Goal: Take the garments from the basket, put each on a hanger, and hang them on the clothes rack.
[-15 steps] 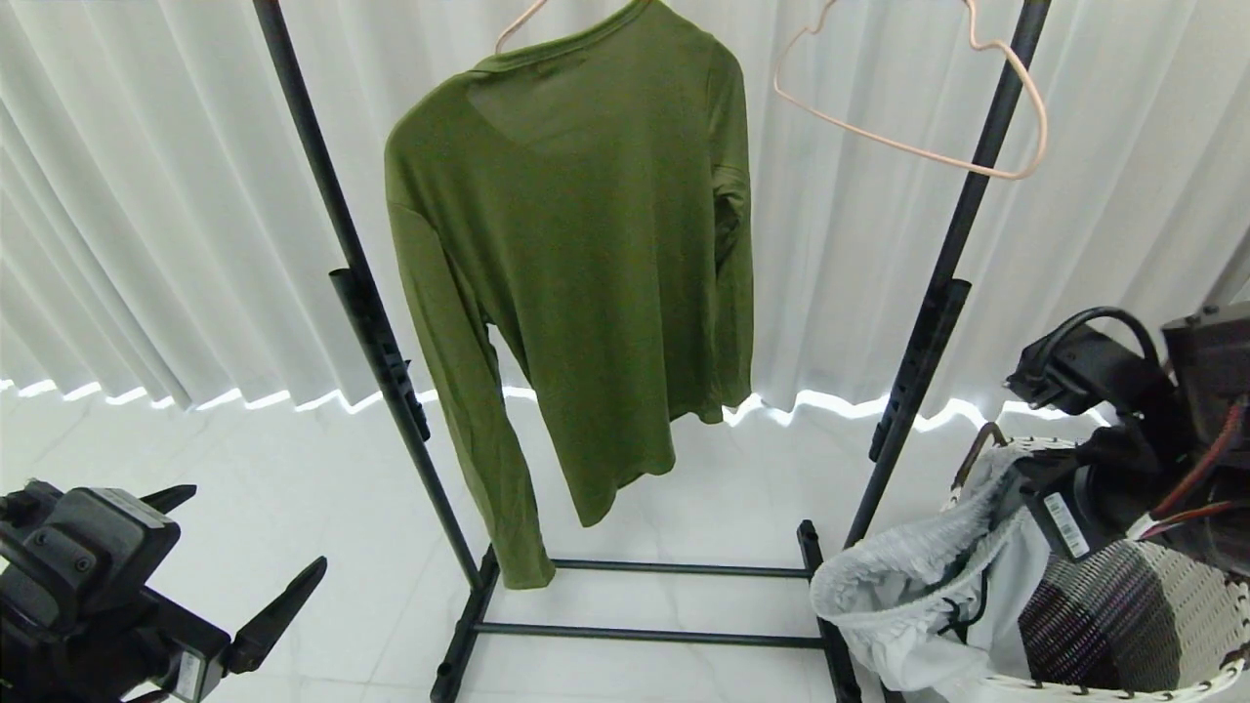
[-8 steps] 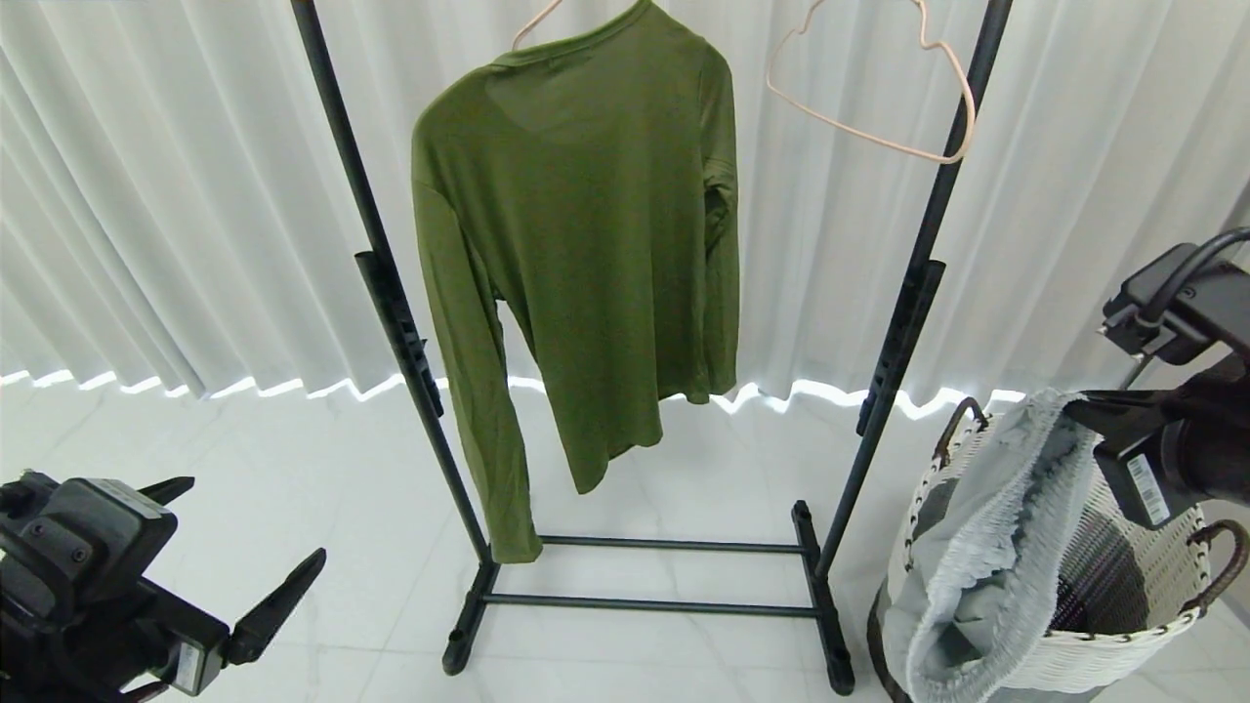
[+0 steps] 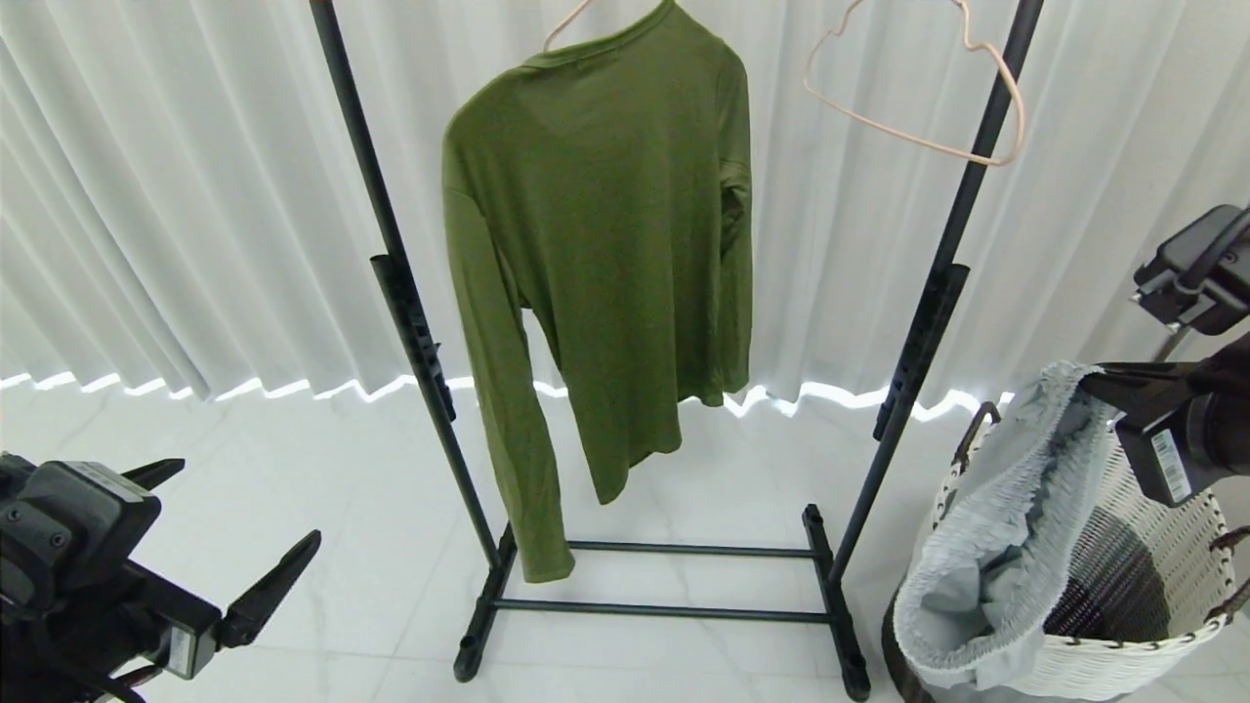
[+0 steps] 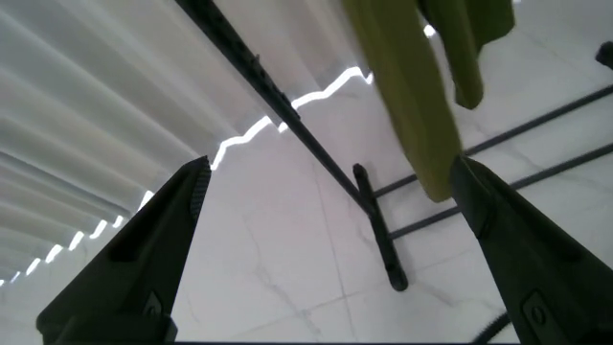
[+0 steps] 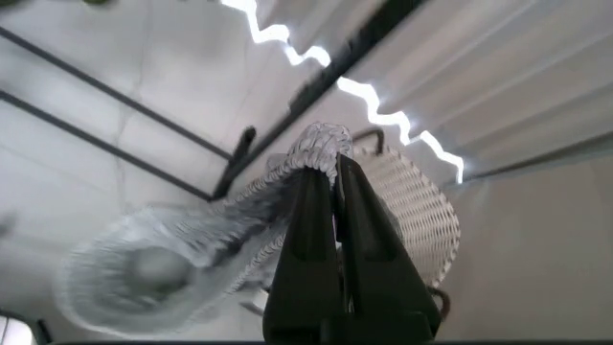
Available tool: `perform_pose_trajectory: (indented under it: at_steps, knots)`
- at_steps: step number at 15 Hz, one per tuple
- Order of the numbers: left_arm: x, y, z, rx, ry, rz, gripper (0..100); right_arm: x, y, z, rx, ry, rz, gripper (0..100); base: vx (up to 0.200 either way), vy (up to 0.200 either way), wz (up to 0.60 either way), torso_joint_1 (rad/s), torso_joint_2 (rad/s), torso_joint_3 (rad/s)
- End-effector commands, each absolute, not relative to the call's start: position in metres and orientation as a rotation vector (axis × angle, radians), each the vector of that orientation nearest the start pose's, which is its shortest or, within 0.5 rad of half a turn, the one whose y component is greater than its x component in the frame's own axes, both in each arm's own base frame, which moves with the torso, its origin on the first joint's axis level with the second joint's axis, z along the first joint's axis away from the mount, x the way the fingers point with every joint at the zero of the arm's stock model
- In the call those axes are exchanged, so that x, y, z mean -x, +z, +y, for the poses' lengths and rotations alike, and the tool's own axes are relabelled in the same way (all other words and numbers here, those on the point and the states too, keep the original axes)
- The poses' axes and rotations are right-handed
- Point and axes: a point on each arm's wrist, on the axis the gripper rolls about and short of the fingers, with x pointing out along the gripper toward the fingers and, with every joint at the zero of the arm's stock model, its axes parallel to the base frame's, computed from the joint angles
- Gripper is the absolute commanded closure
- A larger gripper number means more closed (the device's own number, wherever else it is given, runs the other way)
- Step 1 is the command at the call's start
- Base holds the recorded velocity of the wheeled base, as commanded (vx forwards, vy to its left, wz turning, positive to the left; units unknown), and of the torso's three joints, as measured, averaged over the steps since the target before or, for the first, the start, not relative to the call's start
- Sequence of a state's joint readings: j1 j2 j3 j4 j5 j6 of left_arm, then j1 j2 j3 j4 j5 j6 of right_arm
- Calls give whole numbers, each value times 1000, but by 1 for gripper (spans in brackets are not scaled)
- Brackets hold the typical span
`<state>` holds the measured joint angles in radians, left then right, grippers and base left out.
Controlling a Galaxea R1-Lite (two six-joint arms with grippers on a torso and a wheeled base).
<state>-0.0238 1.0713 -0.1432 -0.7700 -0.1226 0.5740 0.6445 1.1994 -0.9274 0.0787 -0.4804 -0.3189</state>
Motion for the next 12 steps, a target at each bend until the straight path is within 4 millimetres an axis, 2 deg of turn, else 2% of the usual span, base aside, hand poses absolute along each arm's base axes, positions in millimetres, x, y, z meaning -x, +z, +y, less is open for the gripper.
perform_pose_trajectory:
  at_steps: [1,4,8,12]
  knots:
    - [-123,154,-6,-564,-186,105,0,-145,271,96,503,209,269,100,0,200,0,-2,2,7]
    - [-123,154,-6,-564,-188,105,0,-145,273,96,500,209,262,100,0,200,0,1,2,2]
    - [-122,155,-13,-565,-256,79,0,-145,280,104,493,245,234,100,0,0,0,0,0,0]
    - [-121,157,-43,-512,-514,27,0,-138,293,127,479,358,176,100,0,0,0,0,0,0]
